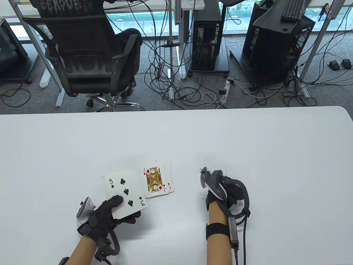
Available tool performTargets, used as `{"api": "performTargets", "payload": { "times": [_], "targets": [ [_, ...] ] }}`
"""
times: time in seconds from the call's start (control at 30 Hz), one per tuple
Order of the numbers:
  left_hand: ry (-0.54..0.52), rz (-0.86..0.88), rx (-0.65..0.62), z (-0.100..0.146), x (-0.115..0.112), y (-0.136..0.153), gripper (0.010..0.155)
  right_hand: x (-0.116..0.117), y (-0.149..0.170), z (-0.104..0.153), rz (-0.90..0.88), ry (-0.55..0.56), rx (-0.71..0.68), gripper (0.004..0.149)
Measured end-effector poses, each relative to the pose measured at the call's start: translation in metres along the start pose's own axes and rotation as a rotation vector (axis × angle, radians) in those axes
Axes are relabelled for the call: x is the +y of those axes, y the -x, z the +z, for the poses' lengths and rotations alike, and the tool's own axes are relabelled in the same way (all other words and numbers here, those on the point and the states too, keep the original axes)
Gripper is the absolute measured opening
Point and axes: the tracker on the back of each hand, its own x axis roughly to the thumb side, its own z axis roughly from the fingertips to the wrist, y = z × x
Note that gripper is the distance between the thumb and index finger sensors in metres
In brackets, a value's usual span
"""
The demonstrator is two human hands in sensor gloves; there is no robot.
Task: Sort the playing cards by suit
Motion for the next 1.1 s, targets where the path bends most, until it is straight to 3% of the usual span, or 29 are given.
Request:
{"api": "performTargets", "payload": {
  "times": [0.03, 0.1, 0.27, 0.43, 0.57, 0.63, 0.67, 0.73, 0.8, 0.83, 0.93, 1.1],
  "targets": [
    [0.001, 0.0, -0.002, 0.0, 0.0, 0.0, 0.054, -0.002, 0.0, 0.0, 0.002, -0.019, 0.008, 0.063],
    [0.003, 0.0, -0.004, 0.0, 0.0, 0.0, 0.061, -0.006, -0.001, 0.001, -0.031, -0.045, 0.009, 0.063],
    [0.008, -0.005, 0.005, -0.001, 0.001, 0.001, 0.062, -0.036, -0.018, 0.019, -0.215, 0.111, -0.181, 0.062],
    [0.009, -0.008, 0.009, -0.001, 0.0, 0.001, 0.062, -0.064, -0.049, 0.056, -0.728, 0.13, -0.485, 0.063],
    [0.013, -0.01, 0.01, -0.001, 0.0, 0.001, 0.062, -0.075, -0.077, 0.083, -1.038, 0.028, -0.71, 0.067],
    [0.014, -0.012, 0.009, -0.001, 0.0, 0.001, 0.054, -0.077, -0.091, 0.096, -1.104, -0.009, -0.779, 0.071],
    [0.015, -0.013, 0.008, -0.001, 0.0, 0.001, 0.062, -0.078, -0.097, 0.101, -1.118, -0.021, -0.815, 0.074],
    [0.018, -0.014, 0.006, -0.001, 0.0, 0.001, 0.062, -0.079, -0.107, 0.111, -1.1, -0.037, -0.867, 0.078],
    [0.02, -0.015, 0.004, -0.001, 0.0, 0.001, 0.055, -0.079, -0.113, 0.119, -1.045, 0.003, -0.891, 0.083],
    [0.022, -0.016, 0.003, -0.001, 0.0, 0.001, 0.062, -0.079, -0.114, 0.12, -1.03, 0.017, -0.894, 0.084],
    [0.03, -0.02, -0.001, -0.001, 0.0, 0.0, 0.062, -0.077, -0.116, 0.119, -0.993, 0.065, -0.886, 0.083],
    [0.045, -0.01, 0.003, -0.002, -0.001, 0.002, 0.062, -0.073, -0.107, 0.111, -1.191, 0.025, -0.827, 0.058]
  ]
}}
